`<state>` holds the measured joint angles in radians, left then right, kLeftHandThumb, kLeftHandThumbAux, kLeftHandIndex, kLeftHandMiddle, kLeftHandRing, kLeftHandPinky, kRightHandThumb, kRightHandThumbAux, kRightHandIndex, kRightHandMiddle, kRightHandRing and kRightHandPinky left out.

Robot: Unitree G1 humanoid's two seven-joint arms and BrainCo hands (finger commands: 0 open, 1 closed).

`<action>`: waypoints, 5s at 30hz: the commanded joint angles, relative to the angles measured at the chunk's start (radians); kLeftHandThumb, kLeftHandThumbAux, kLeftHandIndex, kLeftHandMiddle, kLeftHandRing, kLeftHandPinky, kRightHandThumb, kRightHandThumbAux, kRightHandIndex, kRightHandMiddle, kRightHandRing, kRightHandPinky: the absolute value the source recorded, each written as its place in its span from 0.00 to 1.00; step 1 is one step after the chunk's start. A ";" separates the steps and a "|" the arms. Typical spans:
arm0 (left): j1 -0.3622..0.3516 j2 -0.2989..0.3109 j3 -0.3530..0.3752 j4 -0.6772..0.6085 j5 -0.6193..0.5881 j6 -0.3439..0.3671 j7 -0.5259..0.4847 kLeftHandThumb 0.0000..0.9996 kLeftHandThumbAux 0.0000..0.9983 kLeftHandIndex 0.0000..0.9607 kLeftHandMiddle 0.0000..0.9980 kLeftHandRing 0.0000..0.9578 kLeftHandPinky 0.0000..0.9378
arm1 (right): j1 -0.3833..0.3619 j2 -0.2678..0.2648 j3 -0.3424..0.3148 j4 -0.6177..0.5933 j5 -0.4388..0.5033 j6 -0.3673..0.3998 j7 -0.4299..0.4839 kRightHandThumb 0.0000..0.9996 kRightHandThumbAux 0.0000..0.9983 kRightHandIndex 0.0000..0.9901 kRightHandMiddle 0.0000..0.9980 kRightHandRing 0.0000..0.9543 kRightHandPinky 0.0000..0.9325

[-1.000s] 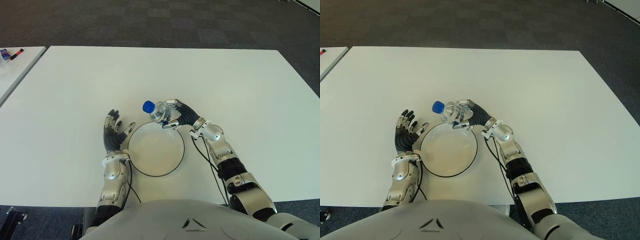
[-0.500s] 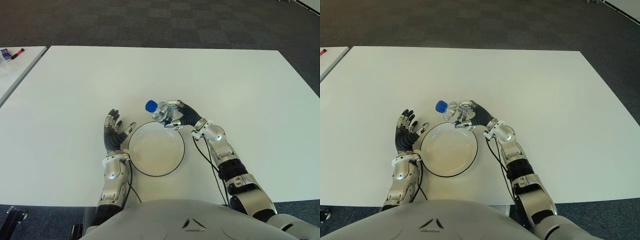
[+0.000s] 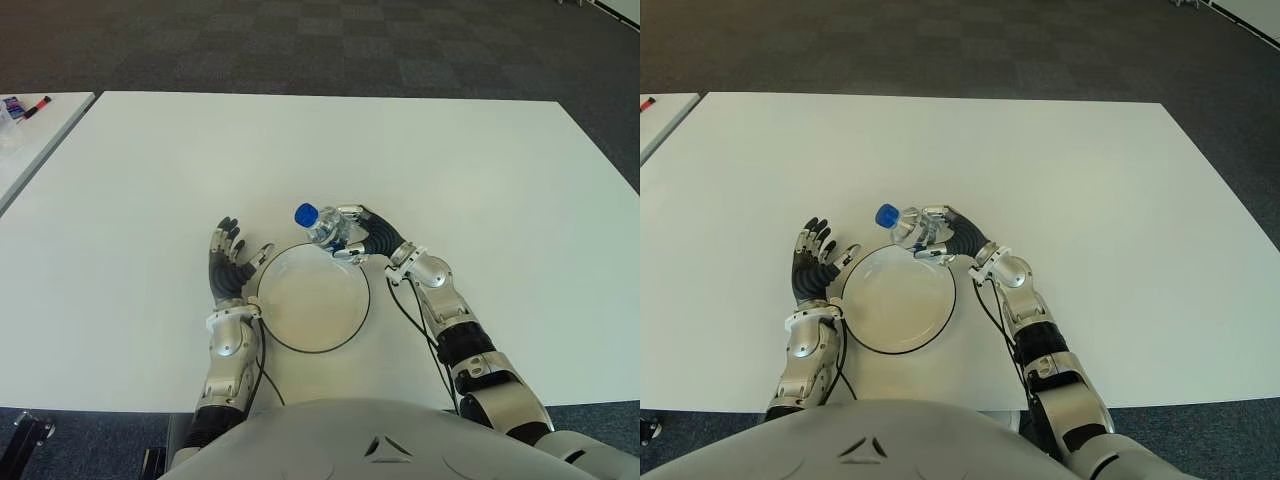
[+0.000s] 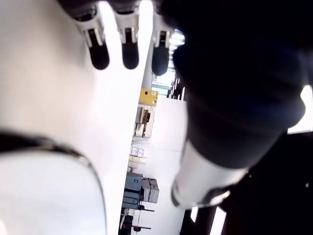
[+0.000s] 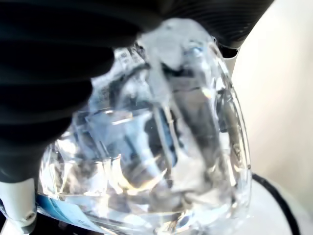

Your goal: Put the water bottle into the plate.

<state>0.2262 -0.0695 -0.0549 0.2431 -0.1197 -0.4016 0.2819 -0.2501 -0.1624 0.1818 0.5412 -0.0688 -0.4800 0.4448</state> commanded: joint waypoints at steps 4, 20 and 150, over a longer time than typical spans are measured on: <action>-0.007 -0.074 0.002 0.028 0.015 0.040 0.012 0.00 0.95 0.15 0.14 0.12 0.15 | -0.009 -0.005 -0.011 0.048 -0.003 -0.015 -0.009 0.95 0.66 0.39 0.51 0.55 0.92; -0.008 -0.076 -0.004 0.014 0.034 0.061 0.027 0.00 0.95 0.15 0.14 0.11 0.14 | 0.022 -0.023 0.032 0.013 -0.046 -0.033 -0.017 0.95 0.66 0.39 0.51 0.55 0.91; -0.056 -0.073 0.016 0.129 0.017 -0.011 0.022 0.00 0.97 0.13 0.13 0.13 0.16 | 0.014 -0.024 0.248 0.017 -0.276 -0.318 -0.160 0.95 0.66 0.37 0.50 0.54 0.58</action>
<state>0.1430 -0.0650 -0.0394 0.3515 -0.1062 -0.4549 0.3039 -0.2207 -0.1926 0.4370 0.5445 -0.3549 -0.7990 0.2905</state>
